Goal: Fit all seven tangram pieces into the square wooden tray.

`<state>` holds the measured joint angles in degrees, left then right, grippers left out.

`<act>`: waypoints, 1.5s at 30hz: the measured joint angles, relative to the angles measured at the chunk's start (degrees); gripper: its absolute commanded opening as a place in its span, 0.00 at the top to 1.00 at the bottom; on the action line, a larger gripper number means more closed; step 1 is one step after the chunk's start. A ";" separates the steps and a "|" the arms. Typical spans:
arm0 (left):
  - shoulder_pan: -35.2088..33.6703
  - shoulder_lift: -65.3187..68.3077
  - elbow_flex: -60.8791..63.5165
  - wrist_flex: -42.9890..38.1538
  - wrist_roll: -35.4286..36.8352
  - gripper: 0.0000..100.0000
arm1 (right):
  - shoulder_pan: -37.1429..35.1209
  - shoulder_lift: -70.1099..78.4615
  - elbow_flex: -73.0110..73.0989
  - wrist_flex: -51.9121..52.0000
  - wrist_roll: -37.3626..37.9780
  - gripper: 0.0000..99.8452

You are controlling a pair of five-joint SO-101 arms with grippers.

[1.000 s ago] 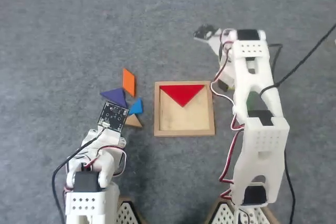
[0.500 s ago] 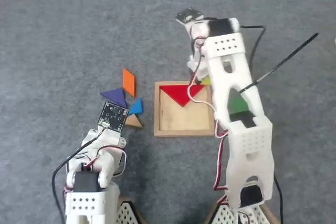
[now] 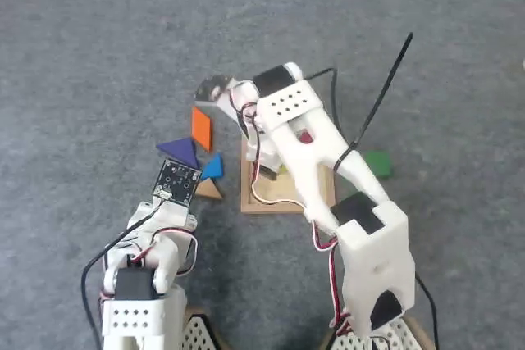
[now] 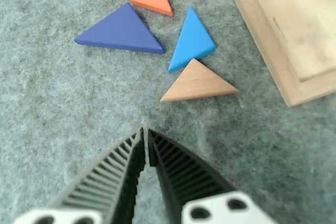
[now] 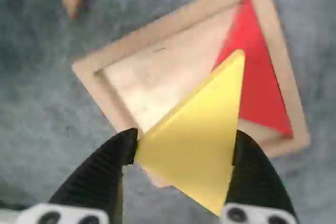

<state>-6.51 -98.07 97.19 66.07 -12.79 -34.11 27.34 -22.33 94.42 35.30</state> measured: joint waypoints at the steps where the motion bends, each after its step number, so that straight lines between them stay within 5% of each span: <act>1: 0.00 0.00 0.00 0.00 0.00 0.99 | 0.18 -0.09 1.05 -0.62 3.69 0.87; 13: 0.00 0.00 0.00 0.00 0.00 0.99 | 1.05 -0.09 1.85 -2.02 52.13 0.87; 21: 0.00 0.00 0.00 0.00 0.00 0.99 | 1.23 4.40 1.85 -1.14 74.20 0.87; 36: 0.00 0.00 0.00 0.00 0.00 0.99 | 0.79 9.05 -0.62 -1.14 81.93 0.86; 45: 0.00 0.00 0.00 0.00 0.00 0.99 | 0.00 9.14 -0.79 -1.14 82.11 0.74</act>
<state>-6.51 -98.07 97.19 66.07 -12.79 -34.11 36.48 -23.12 93.27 117.41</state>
